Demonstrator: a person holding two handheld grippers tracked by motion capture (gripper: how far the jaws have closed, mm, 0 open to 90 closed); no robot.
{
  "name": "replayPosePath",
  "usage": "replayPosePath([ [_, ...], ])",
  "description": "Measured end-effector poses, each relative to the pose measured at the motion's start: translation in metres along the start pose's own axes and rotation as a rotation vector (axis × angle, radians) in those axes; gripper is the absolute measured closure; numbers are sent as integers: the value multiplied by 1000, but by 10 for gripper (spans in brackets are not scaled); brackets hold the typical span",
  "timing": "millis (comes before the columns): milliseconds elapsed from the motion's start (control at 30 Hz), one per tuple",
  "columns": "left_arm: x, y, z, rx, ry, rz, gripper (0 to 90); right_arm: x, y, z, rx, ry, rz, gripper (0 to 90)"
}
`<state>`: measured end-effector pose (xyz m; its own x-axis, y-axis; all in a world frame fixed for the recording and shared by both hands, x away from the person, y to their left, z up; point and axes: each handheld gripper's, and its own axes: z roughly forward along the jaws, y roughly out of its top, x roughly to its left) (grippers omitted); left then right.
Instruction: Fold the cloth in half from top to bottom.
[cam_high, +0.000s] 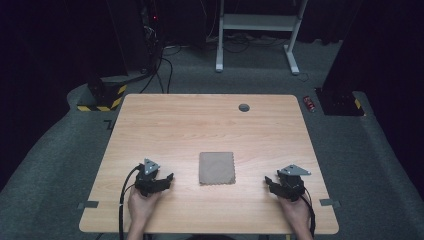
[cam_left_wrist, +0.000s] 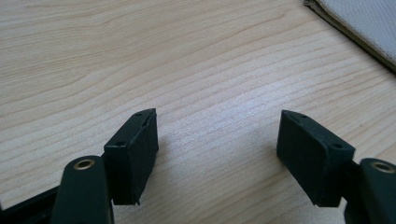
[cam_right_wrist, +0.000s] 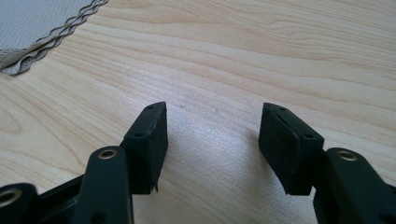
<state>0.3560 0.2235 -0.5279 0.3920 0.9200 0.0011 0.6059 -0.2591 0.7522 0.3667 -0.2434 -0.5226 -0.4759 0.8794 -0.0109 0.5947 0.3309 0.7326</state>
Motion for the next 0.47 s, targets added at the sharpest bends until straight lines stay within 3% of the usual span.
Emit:
replayPosePath([
  [467, -1, 0, 0, 1, 0, -3, 296, 0, 0, 0, 1, 2, 0, 415],
])
